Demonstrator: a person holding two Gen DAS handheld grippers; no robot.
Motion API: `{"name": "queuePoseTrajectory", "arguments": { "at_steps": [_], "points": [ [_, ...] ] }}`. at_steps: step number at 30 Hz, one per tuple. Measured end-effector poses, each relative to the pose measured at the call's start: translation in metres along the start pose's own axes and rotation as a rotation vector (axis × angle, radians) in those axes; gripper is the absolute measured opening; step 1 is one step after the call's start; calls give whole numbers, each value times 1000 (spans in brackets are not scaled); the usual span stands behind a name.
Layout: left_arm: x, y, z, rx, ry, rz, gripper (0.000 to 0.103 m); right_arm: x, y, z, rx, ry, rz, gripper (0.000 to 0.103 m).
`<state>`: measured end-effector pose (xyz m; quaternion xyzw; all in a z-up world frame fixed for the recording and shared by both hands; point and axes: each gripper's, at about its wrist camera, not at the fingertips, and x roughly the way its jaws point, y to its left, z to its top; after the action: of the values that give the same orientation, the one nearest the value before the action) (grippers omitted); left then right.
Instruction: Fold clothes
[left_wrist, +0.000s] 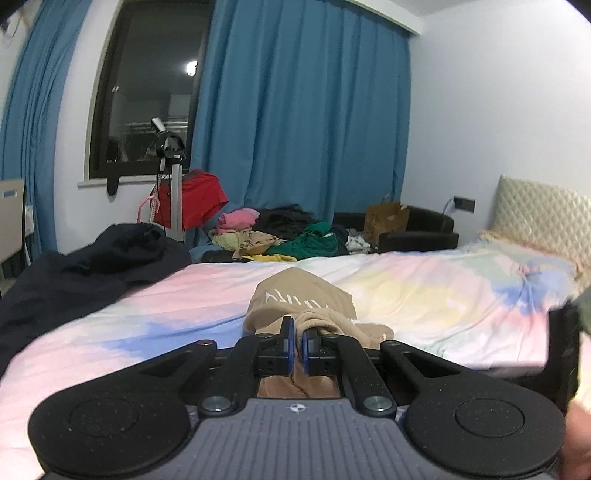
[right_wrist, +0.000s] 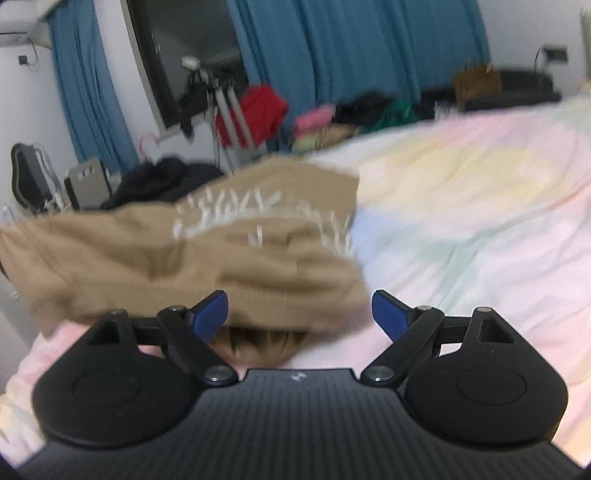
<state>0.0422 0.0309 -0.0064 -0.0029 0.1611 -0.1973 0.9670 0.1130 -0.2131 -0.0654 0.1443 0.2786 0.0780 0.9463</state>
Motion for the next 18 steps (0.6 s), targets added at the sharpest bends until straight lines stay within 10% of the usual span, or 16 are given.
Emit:
{"name": "queuePoseTrajectory", "arguments": {
  "at_steps": [9, 18],
  "points": [
    [9, 32, -8, -136, 6, -1, 4, 31, 17, -8, -98, -22, -76, 87],
    [26, 30, -22, -159, 58, -15, 4, 17, -38, 21, 223, -267, -73, 89]
  ]
}}
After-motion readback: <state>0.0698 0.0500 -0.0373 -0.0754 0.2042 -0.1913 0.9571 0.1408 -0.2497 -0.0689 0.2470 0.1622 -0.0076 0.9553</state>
